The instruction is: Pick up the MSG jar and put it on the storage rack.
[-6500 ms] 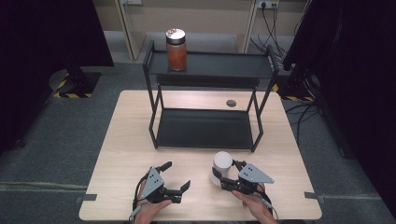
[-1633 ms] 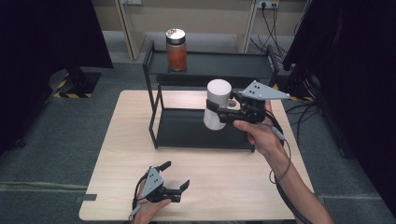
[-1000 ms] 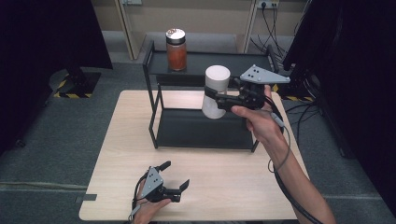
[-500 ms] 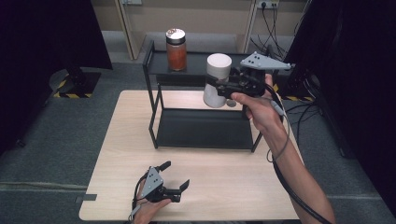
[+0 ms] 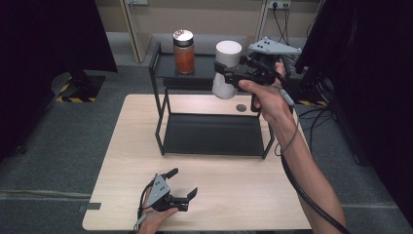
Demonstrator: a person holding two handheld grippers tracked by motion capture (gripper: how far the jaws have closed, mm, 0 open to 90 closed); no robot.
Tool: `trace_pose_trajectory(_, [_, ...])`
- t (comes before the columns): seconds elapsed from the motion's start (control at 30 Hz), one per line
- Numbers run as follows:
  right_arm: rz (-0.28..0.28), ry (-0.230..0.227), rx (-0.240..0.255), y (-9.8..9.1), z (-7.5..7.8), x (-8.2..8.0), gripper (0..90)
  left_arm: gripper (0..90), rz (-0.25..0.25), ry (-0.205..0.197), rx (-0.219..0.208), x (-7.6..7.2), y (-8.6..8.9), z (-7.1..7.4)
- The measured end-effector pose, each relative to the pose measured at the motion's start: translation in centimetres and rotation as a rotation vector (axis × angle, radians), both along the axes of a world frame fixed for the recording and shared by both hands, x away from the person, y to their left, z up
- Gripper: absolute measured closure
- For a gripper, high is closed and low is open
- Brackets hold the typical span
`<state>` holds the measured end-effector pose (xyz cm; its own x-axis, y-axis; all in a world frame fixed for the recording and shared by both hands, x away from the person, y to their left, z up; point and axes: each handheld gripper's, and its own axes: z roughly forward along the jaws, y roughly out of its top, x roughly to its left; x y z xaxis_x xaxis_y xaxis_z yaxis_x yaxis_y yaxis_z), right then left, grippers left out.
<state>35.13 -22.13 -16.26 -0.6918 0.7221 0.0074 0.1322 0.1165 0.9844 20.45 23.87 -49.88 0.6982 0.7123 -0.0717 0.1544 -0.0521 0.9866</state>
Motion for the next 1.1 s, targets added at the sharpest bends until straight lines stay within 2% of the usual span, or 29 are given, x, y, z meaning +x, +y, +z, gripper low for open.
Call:
trace_pose_trajectory(0.57, [-0.092, 0.011, 0.003, 1.6, 1.4, 2.1, 35.4, 2.4, -0.003, -0.004, -0.003, 0.0, 0.0, 0.0])
trace_pose_trajectory(0.87, [-0.147, 0.012, -0.012, 2.9, 1.7, 3.2, 35.4, 2.4, -0.006, -0.007, -0.001, -0.1, 0.0, 0.0])
trace_pose_trajectory(1.1, [-0.177, 0.017, 0.002, 3.7, 1.5, 4.2, 35.4, 2.4, -0.006, -0.009, -0.002, -0.1, 0.0, 0.1])
